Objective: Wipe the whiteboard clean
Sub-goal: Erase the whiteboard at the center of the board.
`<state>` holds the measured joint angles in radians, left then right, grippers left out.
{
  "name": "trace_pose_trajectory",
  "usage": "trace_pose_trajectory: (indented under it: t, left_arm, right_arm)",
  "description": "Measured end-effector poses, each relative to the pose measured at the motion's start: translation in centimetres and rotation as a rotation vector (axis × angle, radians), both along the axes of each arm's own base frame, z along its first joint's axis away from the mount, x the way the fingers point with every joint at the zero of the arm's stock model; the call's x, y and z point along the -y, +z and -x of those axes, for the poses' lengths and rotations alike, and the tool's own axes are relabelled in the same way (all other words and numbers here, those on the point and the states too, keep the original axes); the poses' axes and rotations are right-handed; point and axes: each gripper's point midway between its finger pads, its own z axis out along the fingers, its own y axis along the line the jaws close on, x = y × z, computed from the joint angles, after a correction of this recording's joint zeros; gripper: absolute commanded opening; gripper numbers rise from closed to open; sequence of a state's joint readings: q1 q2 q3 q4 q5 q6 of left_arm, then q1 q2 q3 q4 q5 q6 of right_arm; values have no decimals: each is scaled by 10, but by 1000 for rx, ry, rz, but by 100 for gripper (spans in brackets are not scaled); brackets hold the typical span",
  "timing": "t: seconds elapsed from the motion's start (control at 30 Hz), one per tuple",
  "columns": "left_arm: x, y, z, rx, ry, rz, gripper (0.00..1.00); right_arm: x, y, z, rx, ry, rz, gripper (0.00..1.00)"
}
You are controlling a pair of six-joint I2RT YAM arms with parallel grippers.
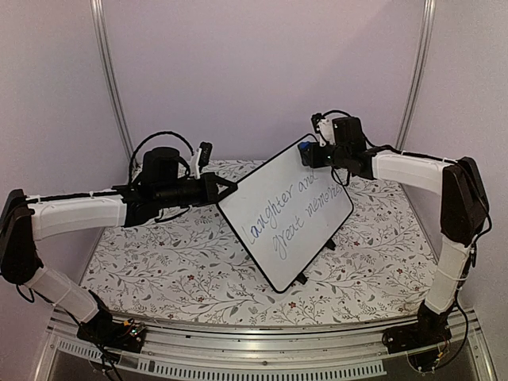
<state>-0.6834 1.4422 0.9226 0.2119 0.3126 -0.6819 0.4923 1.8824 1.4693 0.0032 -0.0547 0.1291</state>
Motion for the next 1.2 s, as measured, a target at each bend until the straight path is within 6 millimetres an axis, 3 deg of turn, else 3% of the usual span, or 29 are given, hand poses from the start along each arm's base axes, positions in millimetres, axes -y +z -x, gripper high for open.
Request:
trace_pose_trajectory:
  t: [0.6, 0.8, 0.97, 1.2]
  left_arm:
    - [1, 0, 0, 2, -2, 1, 0]
    - [3, 2, 2, 17, -24, 5, 0]
    - [5, 1, 2, 18, -33, 7, 0]
    - [7, 1, 5, 18, -48, 8, 0]
  right_arm:
    - [-104, 9, 113, 44, 228, 22, 17]
    - [-135, 10, 161, 49, 316, 28, 17]
    - [-150, 3, 189, 35, 369, 34, 17]
    - [-156, 0, 206, 24, 382, 31, 17]
